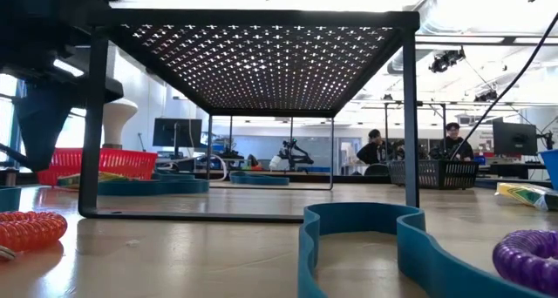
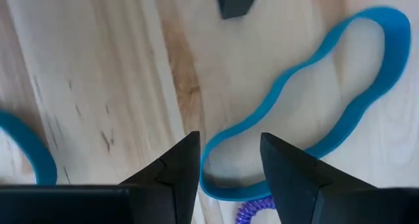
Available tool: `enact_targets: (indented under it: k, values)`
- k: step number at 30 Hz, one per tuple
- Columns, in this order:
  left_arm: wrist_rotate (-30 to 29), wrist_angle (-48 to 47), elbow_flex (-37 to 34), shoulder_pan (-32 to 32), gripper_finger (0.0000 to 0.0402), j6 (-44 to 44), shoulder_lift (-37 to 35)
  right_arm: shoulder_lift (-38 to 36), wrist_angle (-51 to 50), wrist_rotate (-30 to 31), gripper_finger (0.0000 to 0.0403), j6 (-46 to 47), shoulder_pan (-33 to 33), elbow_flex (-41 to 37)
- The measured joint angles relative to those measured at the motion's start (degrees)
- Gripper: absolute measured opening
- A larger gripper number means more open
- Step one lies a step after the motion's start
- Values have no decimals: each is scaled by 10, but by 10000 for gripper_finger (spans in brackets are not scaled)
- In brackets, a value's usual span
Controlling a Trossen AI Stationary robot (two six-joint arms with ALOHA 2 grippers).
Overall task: Pick & Place Office Desk Supplies
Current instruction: Put the blue rubber band into the blue bin
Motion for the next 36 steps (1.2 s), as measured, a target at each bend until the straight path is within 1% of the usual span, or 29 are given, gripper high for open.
enact_targets:
  k: [6,12,22,26,28,31,33,36]
  values:
    - [-2,-49,-1,-4,151,9,3,0,0,0,199,1,-1,0]
    - [-34,-47,-6,-10,151,21,8,0,1,-4,199,14,-1,0]
    - [-21,-40,-7,-10,151,16,42,0,3,-4,199,17,-1,0]
    - [-34,-46,-7,-10,146,16,42,0,5,-4,199,17,-1,0]
    - [-37,-45,-10,-10,135,16,42,0,5,-4,199,19,0,0]
    - [-37,-46,-12,-11,103,14,42,0,5,-4,199,31,-1,0]
    - [-37,-46,-12,-11,75,14,42,0,5,-4,199,32,-1,0]
    - [-37,-46,-12,-11,23,14,42,0,5,-4,199,32,0,0]
